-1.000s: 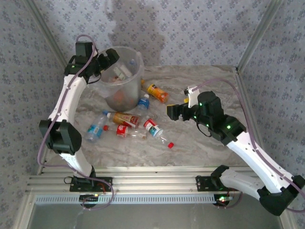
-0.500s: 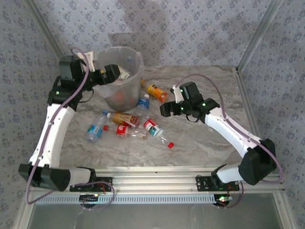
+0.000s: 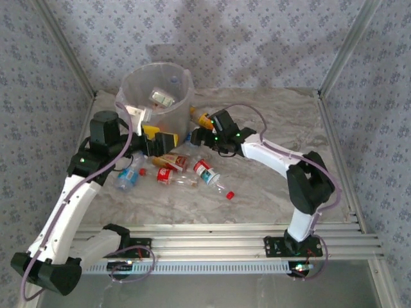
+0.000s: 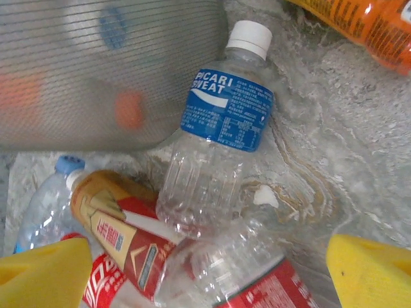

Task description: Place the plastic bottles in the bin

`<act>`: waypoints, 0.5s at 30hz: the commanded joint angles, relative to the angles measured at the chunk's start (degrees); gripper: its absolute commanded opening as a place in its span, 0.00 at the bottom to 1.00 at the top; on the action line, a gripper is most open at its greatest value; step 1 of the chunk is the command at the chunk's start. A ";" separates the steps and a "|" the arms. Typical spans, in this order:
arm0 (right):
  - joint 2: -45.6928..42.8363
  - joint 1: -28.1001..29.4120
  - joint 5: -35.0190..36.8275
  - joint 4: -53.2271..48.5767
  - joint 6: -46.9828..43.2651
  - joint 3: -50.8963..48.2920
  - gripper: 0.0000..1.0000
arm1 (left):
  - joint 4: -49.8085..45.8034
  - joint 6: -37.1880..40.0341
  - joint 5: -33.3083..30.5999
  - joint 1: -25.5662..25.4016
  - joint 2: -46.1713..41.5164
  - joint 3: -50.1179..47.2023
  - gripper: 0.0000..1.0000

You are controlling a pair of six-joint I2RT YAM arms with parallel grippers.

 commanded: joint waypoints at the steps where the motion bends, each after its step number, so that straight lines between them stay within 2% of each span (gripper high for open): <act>1: 4.63 0.59 2.23 3.06 6.82 3.48 0.96 | -1.67 3.60 3.73 -1.73 -1.79 -1.60 1.00; 7: 11.58 1.20 1.18 3.52 9.23 7.21 0.96 | -0.41 3.76 4.71 -3.02 -2.87 -4.90 1.00; 10: 13.82 1.54 1.01 3.98 10.13 7.95 0.96 | 0.61 3.91 6.91 -3.75 -2.51 -5.51 1.00; 15: 16.44 2.13 0.16 4.13 10.10 9.30 0.95 | -0.98 5.32 7.09 -4.13 -1.94 -5.30 1.00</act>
